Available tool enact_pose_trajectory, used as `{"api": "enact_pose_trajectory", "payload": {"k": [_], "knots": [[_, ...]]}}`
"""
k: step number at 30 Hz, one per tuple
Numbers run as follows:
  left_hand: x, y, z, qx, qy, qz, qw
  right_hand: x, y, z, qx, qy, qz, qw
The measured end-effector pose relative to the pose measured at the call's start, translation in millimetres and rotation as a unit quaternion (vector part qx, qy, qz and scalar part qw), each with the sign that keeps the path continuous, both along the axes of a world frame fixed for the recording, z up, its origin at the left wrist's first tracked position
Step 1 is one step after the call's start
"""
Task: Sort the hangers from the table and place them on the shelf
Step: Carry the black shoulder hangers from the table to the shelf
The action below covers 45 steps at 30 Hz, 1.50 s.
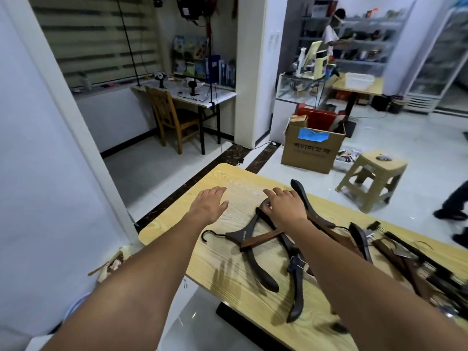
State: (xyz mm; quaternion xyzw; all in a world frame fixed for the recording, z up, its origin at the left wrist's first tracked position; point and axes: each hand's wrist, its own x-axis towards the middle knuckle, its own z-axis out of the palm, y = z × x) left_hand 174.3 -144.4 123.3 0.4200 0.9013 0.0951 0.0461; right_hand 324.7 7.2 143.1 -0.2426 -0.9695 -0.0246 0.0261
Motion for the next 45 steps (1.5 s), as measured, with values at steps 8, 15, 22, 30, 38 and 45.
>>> {"api": "enact_pose_trajectory", "payload": {"k": [8,15,22,30,38,45], "knots": [[27,41,-22,-0.018,-0.026,0.035,0.999,18,43,-14,-0.003,0.002,0.016,1.000],[64,80,-66,-0.049,-0.073,0.091,0.992,24,92,-57,-0.033,-0.058,0.058,0.996],[95,86,-123,-0.057,-0.102,0.162,0.980,25,114,-105,-0.050,-0.097,0.118,0.987],[119,82,-158,-0.059,-0.052,0.248,0.965,10,118,-140,-0.069,-0.121,0.158,0.978],[126,98,-178,-0.096,-0.159,0.348,0.919,-7,115,-164,-0.074,-0.118,0.180,0.974],[118,103,-190,-0.054,-0.289,0.413,0.862,-19,110,-185,-0.078,-0.142,0.233,0.959]]}}
